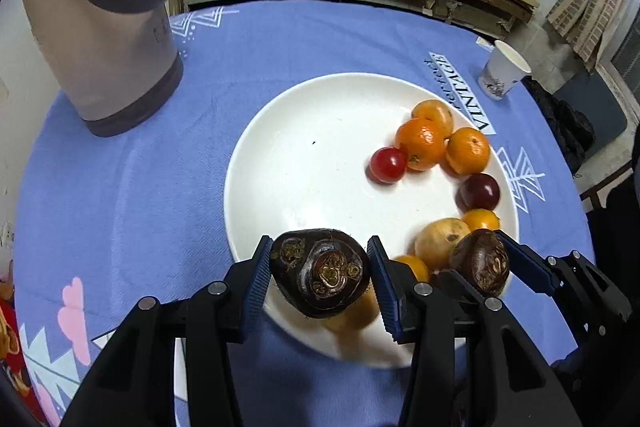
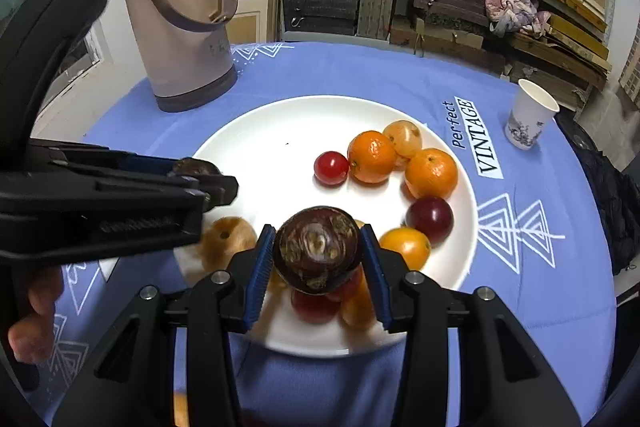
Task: Organize fruits
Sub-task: 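Open both tools to release the dark fruits onto the plate, then close the left tool around the striped yellow fruit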
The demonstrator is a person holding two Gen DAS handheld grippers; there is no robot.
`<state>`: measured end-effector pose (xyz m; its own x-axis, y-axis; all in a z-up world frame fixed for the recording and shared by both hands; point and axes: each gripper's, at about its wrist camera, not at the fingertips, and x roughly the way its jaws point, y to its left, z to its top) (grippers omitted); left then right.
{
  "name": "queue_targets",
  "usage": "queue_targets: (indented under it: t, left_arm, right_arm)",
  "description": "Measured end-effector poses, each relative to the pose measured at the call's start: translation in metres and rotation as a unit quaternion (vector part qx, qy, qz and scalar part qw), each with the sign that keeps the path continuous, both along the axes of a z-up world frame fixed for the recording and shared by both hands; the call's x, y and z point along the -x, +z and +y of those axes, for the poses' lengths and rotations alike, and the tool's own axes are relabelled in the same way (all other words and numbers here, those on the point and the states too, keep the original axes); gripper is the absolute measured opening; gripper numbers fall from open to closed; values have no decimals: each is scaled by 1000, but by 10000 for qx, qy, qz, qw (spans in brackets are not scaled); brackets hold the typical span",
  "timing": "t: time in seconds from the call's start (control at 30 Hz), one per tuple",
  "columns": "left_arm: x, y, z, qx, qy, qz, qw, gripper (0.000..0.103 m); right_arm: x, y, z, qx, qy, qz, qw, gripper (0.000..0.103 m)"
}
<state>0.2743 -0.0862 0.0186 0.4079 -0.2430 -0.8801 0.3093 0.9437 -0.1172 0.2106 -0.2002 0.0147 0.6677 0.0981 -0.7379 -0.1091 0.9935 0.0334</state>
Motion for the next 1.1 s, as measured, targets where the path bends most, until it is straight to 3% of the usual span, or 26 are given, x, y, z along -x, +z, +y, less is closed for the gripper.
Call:
queue_targets:
  t: [0.03, 0.1, 0.13, 0.17, 0.23, 0.73, 1.1]
  left_arm:
    - [-4, -5, -1, 8, 34, 56, 10000, 48]
    - [-9, -11, -1, 15, 116, 124, 9999, 55]
    - [-10, -12, -1, -13, 175, 101, 9998, 65]
    - [-9, -12, 0, -109, 294, -22, 9995, 81]
    - [-8, -8, 3, -173, 340, -150, 9992, 88]
    - [61, 13, 11, -237, -8, -230, 9995, 89]
    - [124, -4, 17, -269, -163, -82, 9995, 89]
  right_arm:
    - [-5, -3, 2, 67, 12, 26, 10000, 43]
    - [-10, -5, 4, 268, -43, -24, 9996, 61]
    - [-10, -4, 4, 402, -94, -137, 9991, 85]
    - [-7, -2, 4, 425, -104, -250, 9987, 89]
    - [-2, 1, 1, 367, -73, -296, 9989, 89]
    - [78, 20, -28, 164, -262, -373, 9988, 89]
    - [134, 8, -47, -133, -539, -268, 9981, 89]
